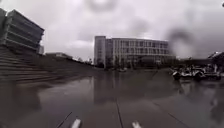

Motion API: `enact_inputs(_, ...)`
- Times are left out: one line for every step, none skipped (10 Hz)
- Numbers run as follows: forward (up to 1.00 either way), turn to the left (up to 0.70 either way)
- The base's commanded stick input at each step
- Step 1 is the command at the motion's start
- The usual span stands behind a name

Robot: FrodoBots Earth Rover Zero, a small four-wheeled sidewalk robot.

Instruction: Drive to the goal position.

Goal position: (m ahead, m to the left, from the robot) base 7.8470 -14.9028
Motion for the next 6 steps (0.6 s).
enact_inputs(0.7, 0.0)
enact_inputs(0.7, 0.0)
enact_inputs(0.7, 0.0)
enact_inputs(0.7, 0.0)
enact_inputs(0.7, 0.0)
enact_inputs(0.7, 0.0)
